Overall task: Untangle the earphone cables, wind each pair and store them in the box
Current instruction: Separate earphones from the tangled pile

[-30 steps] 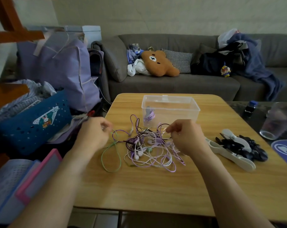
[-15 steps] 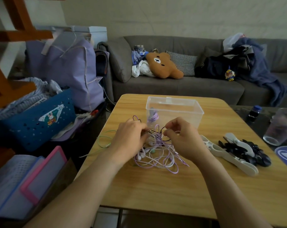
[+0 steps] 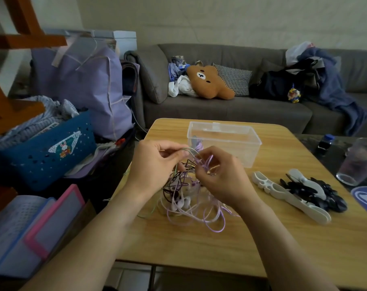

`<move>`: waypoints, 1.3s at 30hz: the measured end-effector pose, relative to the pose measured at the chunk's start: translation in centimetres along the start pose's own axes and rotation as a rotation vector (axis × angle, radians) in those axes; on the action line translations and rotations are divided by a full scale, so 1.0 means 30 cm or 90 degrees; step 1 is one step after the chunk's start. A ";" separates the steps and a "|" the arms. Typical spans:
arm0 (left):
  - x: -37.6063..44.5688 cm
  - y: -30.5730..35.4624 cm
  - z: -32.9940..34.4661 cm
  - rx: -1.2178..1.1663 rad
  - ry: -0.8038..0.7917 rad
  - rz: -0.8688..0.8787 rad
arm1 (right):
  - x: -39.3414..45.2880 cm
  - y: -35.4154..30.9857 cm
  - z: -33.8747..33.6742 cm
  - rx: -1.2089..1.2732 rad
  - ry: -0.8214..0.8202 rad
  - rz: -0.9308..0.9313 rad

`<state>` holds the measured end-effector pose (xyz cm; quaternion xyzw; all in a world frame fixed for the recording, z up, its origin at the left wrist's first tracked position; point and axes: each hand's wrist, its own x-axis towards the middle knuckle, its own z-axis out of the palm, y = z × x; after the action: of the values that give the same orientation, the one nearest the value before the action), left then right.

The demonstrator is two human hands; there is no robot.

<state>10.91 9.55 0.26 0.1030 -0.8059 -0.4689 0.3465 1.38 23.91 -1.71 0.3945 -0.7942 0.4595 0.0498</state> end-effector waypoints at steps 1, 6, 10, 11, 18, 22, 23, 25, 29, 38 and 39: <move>0.001 0.001 -0.002 -0.017 0.022 -0.009 | 0.003 -0.001 -0.003 0.003 0.013 0.008; 0.024 -0.017 -0.018 -0.147 0.152 -0.110 | 0.017 0.032 -0.020 0.016 0.031 0.053; 0.025 -0.013 -0.020 -0.166 0.237 -0.089 | 0.025 0.058 -0.023 0.004 0.110 0.073; 0.025 -0.006 -0.020 -0.162 0.266 -0.064 | 0.026 0.056 -0.021 -0.012 0.136 0.076; 0.059 -0.042 -0.062 -0.245 0.355 -0.140 | 0.034 0.083 -0.049 -0.039 0.162 0.207; 0.069 -0.072 -0.072 -0.264 0.377 -0.190 | 0.041 0.093 -0.065 0.117 0.150 0.355; 0.072 -0.081 -0.074 -0.270 0.383 -0.203 | 0.042 0.088 -0.068 0.172 0.157 0.377; 0.076 -0.091 -0.079 -0.295 0.395 -0.228 | 0.044 0.081 -0.071 0.269 0.172 0.408; 0.074 -0.078 -0.080 -0.286 0.454 -0.200 | 0.048 0.068 -0.068 0.390 0.190 0.443; 0.042 -0.002 -0.023 -0.230 0.163 -0.048 | 0.011 0.002 0.019 0.083 0.056 -0.007; 0.034 0.007 -0.018 -0.240 0.125 -0.026 | 0.012 0.004 0.029 0.053 0.031 -0.010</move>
<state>10.55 8.79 1.09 0.0983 -0.6640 -0.6060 0.4268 1.30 23.08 -2.12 0.3914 -0.7699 0.5009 0.0561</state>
